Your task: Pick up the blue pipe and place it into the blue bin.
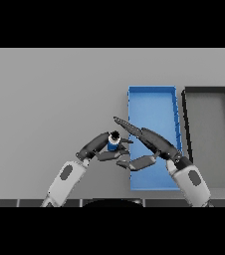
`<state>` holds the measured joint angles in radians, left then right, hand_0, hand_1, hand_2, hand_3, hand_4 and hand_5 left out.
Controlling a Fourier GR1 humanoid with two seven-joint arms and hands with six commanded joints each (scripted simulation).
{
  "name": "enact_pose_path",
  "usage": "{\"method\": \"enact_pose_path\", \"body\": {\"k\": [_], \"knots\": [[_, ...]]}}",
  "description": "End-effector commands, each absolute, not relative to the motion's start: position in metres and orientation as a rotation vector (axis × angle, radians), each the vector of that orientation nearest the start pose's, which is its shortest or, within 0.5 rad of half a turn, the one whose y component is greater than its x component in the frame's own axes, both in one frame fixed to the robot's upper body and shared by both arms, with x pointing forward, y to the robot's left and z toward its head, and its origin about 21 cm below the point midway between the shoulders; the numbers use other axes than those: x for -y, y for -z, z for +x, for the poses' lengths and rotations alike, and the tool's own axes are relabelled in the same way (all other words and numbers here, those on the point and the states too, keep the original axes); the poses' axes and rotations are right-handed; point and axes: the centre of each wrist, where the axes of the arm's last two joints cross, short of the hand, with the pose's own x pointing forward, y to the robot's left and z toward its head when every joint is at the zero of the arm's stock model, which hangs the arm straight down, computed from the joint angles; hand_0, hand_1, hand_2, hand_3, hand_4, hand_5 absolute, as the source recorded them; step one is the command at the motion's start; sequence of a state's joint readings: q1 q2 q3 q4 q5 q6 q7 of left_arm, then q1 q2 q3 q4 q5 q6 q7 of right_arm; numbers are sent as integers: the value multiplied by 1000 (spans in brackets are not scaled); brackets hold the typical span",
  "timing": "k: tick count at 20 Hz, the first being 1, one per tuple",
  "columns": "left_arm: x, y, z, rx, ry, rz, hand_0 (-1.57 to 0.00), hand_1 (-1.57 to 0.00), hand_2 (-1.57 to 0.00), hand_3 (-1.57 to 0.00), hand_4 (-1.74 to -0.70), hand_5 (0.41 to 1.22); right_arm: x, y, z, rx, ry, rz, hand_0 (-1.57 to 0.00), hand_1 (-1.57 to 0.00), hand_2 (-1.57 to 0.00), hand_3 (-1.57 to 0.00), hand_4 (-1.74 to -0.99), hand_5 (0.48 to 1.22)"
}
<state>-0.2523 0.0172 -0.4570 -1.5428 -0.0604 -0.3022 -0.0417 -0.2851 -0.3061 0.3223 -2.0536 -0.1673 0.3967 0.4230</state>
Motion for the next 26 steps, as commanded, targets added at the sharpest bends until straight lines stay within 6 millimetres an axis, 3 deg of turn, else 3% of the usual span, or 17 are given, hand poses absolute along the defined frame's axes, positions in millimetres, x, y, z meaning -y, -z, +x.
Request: {"method": "enact_pose_path", "body": {"k": [1, 7, 10, 11, 12, 13, 14, 16, 19, 21, 26], "knots": [[-94, -49, 268, 1695, 811, -585, -1571, -1571, -1571, -1571, -1473, 1221, 165, -172, 239, 1682, -1013, 365, 1, 1, 1, 1, -1209, 517], [-95, -44, 272, 1684, 800, -650, -1571, -1571, -1571, -1571, -1459, 1221, 134, -173, 258, 1629, -1106, 433, 1, 1, -1, 1, -1208, 512], [-96, -43, 272, 1695, 806, -661, -1571, -1571, -1571, -1571, -1460, 1221, 122, -176, 265, 1615, -1136, 466, -24, -108, -130, -49, -1222, 517], [-95, -42, 270, 1680, 803, -640, -1571, -1571, -1571, -1571, -1515, 1221, 117, -175, 270, 1592, -1142, 473, -166, -241, -249, -143, -1255, 519], [-95, -42, 269, 1662, 796, -638, -1571, -1571, -1541, -1304, -1560, 1221, 116, -177, 270, 1595, -1151, 481, -398, -437, -428, -307, -1303, 520], [-94, -42, 268, 1644, 795, -633, -1571, -1571, -1528, -1139, -1596, 1221, 112, -178, 275, 1582, -1164, 463, -630, -652, -657, -504, -1383, 523], [-94, -42, 270, 1644, 797, -626, -1571, -1571, -1537, -1163, -1625, 1221, 112, -178, 276, 1585, -1173, 462, -818, -836, -840, -662, -1446, 527], [-94, -41, 270, 1676, 794, -640, -1571, -1571, -1549, -1228, -1667, 1221, 106, -173, 274, 1617, -1151, 521, -1089, -1101, -1103, -896, -1537, 600], [-94, -42, 269, 1682, 796, -640, -1571, -1571, -1560, -1331, -1703, 1221, 103, -166, 273, 1649, -1102, 585, -1324, -1330, -1331, -1225, -1481, 869], [-97, -44, 272, 1686, 793, -640, -1571, -1571, -1549, -1372, -1717, 1221, 103, -167, 274, 1689, -1122, 567, -1413, -1417, -1418, -1350, -1474, 996], [-95, -43, 273, 1700, 793, -630, -1571, -1571, -1558, -1437, -1733, 1221, 101, -163, 270, 1665, -1076, 623, -1519, -1520, -1521, -1499, -1490, 1147]]}}
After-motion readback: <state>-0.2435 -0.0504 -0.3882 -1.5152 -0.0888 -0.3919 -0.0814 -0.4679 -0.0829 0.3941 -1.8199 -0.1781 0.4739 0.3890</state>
